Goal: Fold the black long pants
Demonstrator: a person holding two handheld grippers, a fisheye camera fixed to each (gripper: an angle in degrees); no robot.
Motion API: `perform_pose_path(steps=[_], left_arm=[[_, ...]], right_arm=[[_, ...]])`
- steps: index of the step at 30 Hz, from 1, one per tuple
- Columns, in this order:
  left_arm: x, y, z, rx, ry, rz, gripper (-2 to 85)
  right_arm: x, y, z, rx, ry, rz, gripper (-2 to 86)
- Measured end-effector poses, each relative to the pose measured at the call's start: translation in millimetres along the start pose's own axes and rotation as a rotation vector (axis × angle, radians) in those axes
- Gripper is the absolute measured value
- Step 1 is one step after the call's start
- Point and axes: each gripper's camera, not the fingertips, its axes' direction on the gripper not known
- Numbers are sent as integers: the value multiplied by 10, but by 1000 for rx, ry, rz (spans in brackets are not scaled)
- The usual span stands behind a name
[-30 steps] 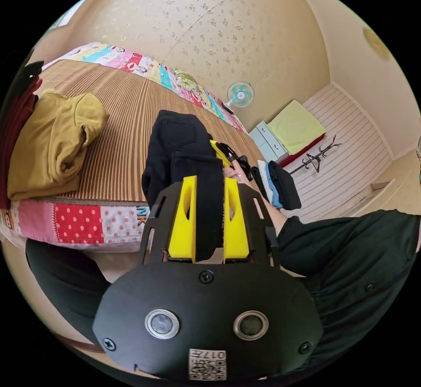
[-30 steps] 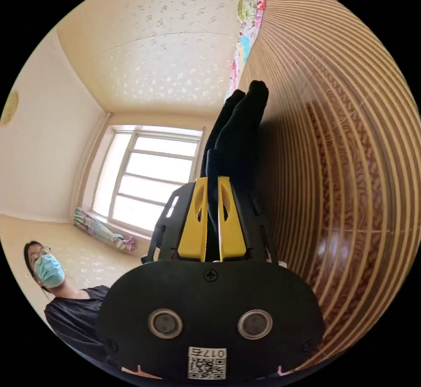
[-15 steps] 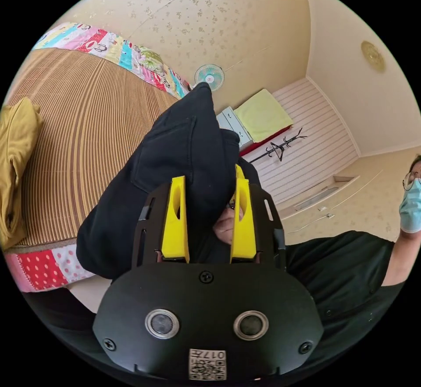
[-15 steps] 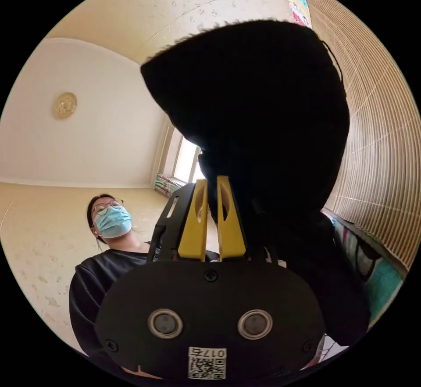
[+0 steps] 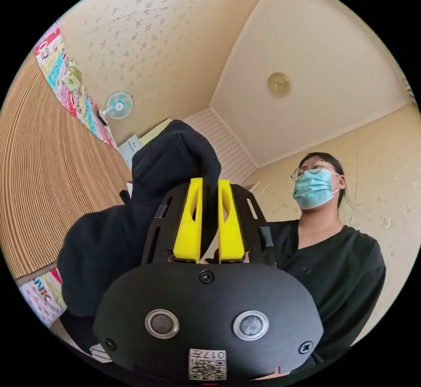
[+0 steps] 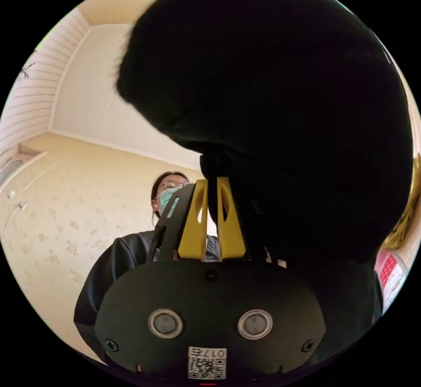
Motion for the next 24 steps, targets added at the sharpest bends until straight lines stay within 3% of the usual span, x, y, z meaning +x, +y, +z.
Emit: perform_pose_path(steps=[6, 11, 14, 17, 20, 21, 24], left_arm=[[980, -243, -739, 116, 15, 233, 56], [1260, -448, -407, 23, -236, 321, 54], [730, -911, -14, 27, -218, 277, 52], [23, -2145, 605, -11, -217, 284, 53], [-992, -3831, 1187, -30, -338, 199, 60], [-1367, -4344, 1311, -27, -476, 221, 68], [-2326, -4801, 1285, -8, -757, 110, 124]], right_arm=[[-1139, -54, -150, 187, 23, -384, 25], [-1607, -103, 204, 59, 172, -571, 23], [-1660, -383, 391, 14, 219, -685, 25], [-1483, -1156, 503, -8, 233, -809, 29], [-1017, -2313, 482, 136, 493, -810, 40], [-779, -2764, 403, 219, 632, -756, 46], [-221, -3419, 66, 392, 990, -448, 68]])
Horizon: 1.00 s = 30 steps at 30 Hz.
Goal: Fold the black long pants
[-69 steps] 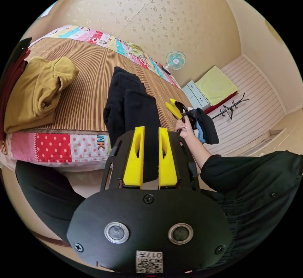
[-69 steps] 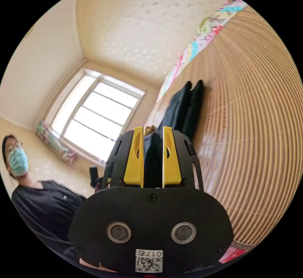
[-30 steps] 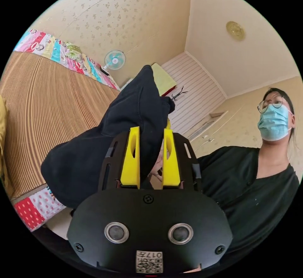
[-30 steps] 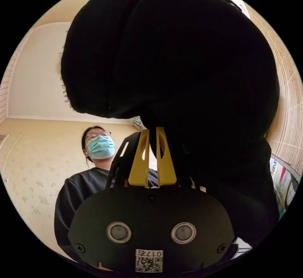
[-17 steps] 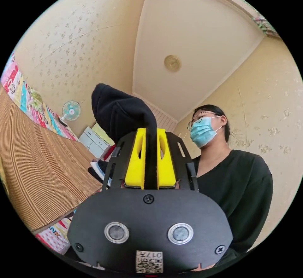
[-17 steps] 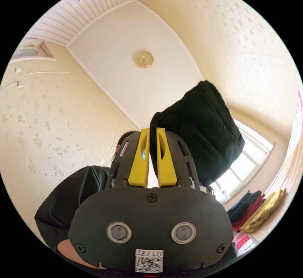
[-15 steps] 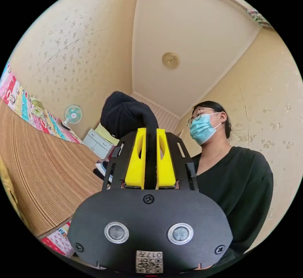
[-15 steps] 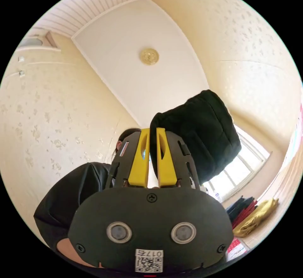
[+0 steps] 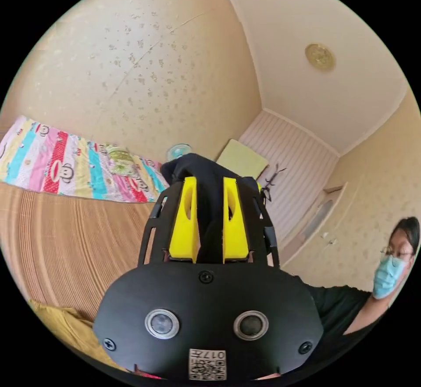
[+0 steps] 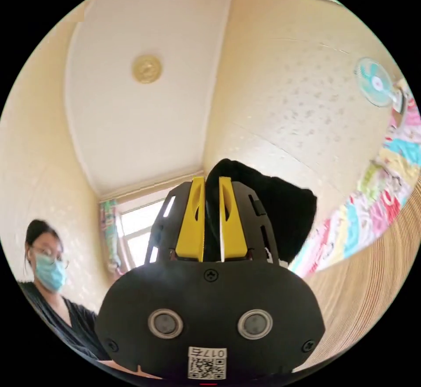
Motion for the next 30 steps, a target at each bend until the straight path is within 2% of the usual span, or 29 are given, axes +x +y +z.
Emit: perform_pose_path(steps=[1, 3, 5, 7, 10, 13, 18, 20, 22, 26, 28, 30], left_arm=[[-248, 152, 190, -39, -70, -5, 133], [-625, 644, 476, -125, -108, 25, 127], [-1051, 1397, 732, -206, -147, 37, 117], [-1681, 2563, 1037, -352, -209, -6, 114], [-2281, 3995, 1121, -498, -254, -89, 113], [-2439, 4957, 705, -477, -337, -132, 114], [-2349, 5836, 173, -497, -457, -169, 125], [-2246, 6063, 8, -488, -508, -167, 128], [-2230, 6369, -125, -470, -495, -223, 121], [-2318, 6620, -186, -452, -429, -324, 104], [-2339, 6636, -150, -518, -356, -340, 63], [-2312, 6656, -92, -599, -264, -337, 44]], right_arm=[[196, 48, 121, -76, 196, 75, 73], [379, 285, 225, -223, 378, 21, 65], [524, 688, 224, -369, 379, -114, 51], [891, 1347, 65, -541, 488, -82, 42], [1164, 2172, -317, -688, 583, -44, 43], [1085, 2802, -733, -764, 678, -29, 53], [562, 3337, -1219, -817, 975, -111, 79], [430, 3436, -1315, -845, 1032, -94, 92], [386, 3597, -1296, -965, 1133, -69, 107], [357, 3769, -1285, -1035, 1070, 28, 110], [433, 3933, -1344, -1100, 994, 105, 91], [394, 4009, -1394, -1124, 1023, 70, 65]])
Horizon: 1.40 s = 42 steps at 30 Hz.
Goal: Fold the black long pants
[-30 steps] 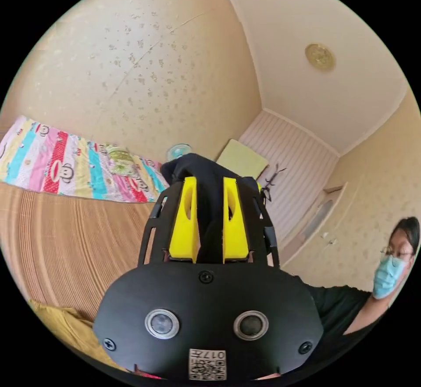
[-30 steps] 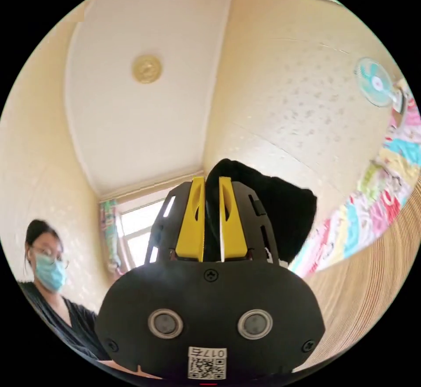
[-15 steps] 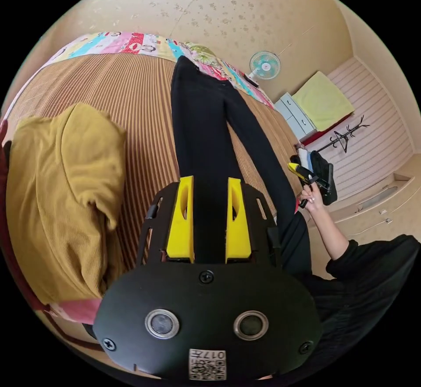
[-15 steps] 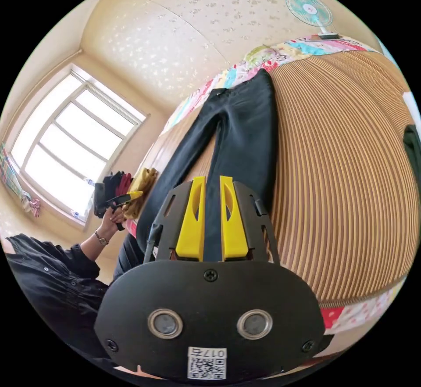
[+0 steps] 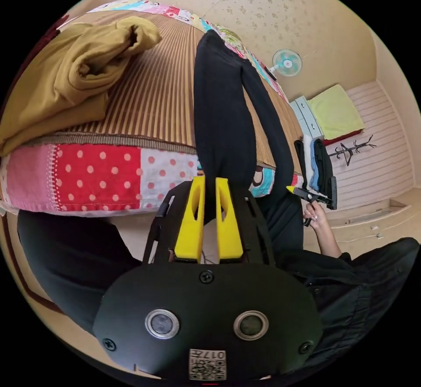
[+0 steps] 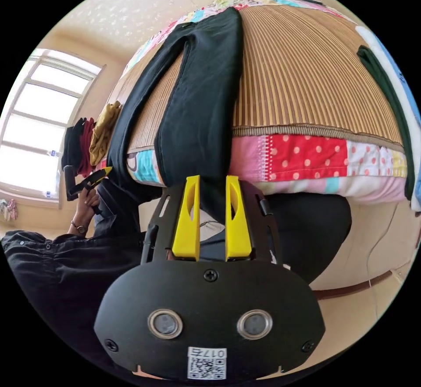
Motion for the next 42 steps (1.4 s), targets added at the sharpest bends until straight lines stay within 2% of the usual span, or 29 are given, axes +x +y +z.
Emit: perform_pose_path(steps=[2, 4, 6, 9, 12, 13, 16, 18, 21, 24, 26, 28, 30, 32, 34, 38, 42], left_arm=[[111, 78, 36, -82, 49, 53, 41], [246, 215, 17, -195, 110, 103, 42], [251, 347, -157, -209, 82, 80, 46], [194, 534, -771, -88, 38, -14, 88], [397, 437, -1404, 10, 133, 9, 119], [533, 318, -1573, 18, 203, 48, 124], [782, -31, -1795, 4, 420, 91, 132], [944, -244, -1860, 1, 479, 122, 141], [1184, -639, -1645, -126, 366, 140, 155], [1216, -862, -1330, -210, 245, 96, 176], [1194, -911, -1194, -241, 262, 88, 158], [1176, -888, -1206, -237, 380, 93, 98], [1247, -802, -1256, -244, 356, 119, 57], [1348, -684, -1331, -239, 358, 158, 52], [1353, -541, -1479, -209, 372, 142, 51], [1292, -384, -1675, -164, 403, 101, 51], [1390, -269, -1792, -155, 356, 98, 51]], right_arm=[[-22, 91, -49, -14, -108, -70, 47], [7, 304, -213, 21, -338, -190, 38], [110, 480, -338, 41, -410, -222, 34], [284, 710, -697, 181, -501, -204, 30], [101, 755, -1114, 370, -641, -355, 29], [-19, 665, -1149, 374, -687, -412, 28], [-382, 315, -851, 215, -744, -497, 28], [-648, 176, -581, 123, -739, -536, 28], [-1009, 47, -136, 20, -770, -581, 29], [-1226, -7, 249, -43, -805, -559, 30], [-1260, 3, 374, -30, -866, -521, 31], [-1235, 59, 464, -46, -888, -465, 33], [-1217, 127, 453, -86, -860, -451, 36], [-1185, 202, 352, -118, -834, -490, 39], [-960, 235, 89, -37, -854, -499, 48], [-295, -146, -208, 135, -838, -243, 82], [245, -979, -303, 232, -612, 99, 115]])
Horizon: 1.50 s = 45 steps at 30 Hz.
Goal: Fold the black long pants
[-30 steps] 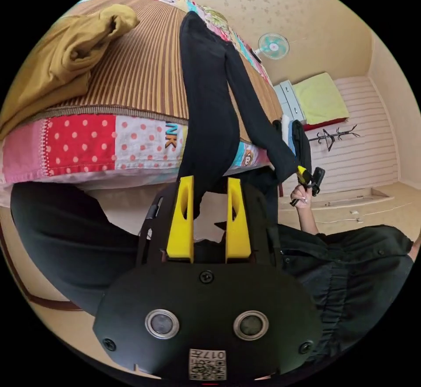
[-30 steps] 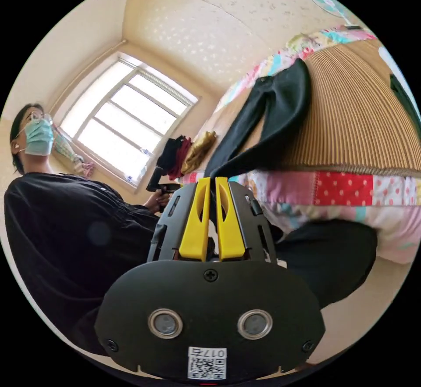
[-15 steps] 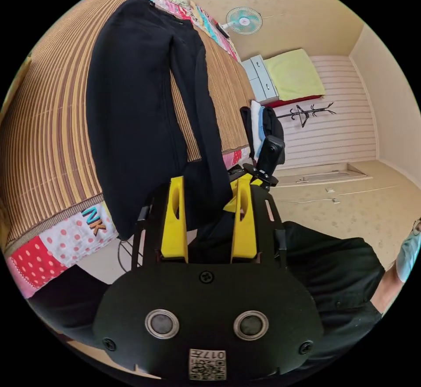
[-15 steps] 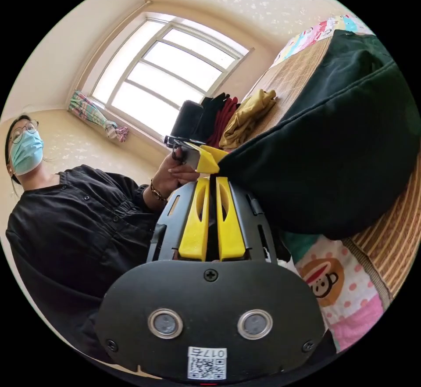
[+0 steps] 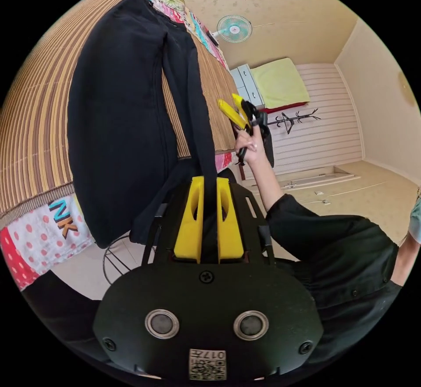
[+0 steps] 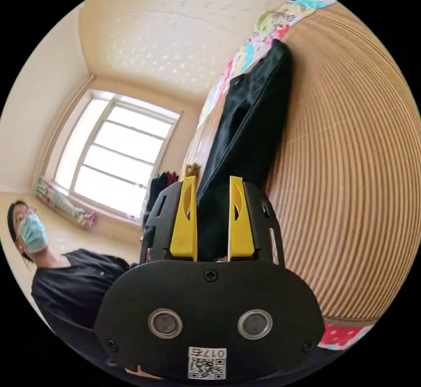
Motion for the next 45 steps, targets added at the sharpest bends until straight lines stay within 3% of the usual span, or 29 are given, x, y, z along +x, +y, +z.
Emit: perform_pose_path(steps=[2, 11, 14, 15, 16, 19, 23, 25, 29, 39, 43, 45], left_arm=[[73, 13, 8, -13, 21, -2, 51], [430, 63, -280, 8, 21, -36, 51], [484, 110, -454, 15, 62, -80, 51], [553, 125, -544, 21, 62, -85, 50], [656, 131, -648, 24, 65, -71, 50], [873, 200, -993, 32, 88, -48, 46], [920, 480, -1488, 71, 52, -81, 43], [831, 724, -1744, 101, -48, -139, 44], [505, 957, -1798, 39, -205, -257, 54], [448, 1069, -1968, 93, -141, -222, 74], [703, 901, -1935, 45, -176, -194, 61], [866, 847, -2049, 71, -41, -136, 45]], right_arm=[[46, -415, 87, 36, 31, 56, 126], [-16, -1953, 1018, 49, 539, 138, 122], [-316, -2114, 1360, 46, 693, 75, 55], [-578, -2137, 1543, 57, 838, 15, 43], [-909, -2120, 1764, 84, 972, -82, 36], [-1804, -1933, 2352, 171, 1109, -346, 31], [-2467, -1750, 2791, 216, 885, -472, 38], [-2572, -1763, 3049, 110, 666, -537, 51], [-2409, -1734, 3327, -134, 540, -522, 61], [-1380, 159, 1926, -206, 381, -403, 95], [-748, 905, 1400, -182, 139, -196, 113], [-549, 1130, 1265, -164, 40, -135, 119]])
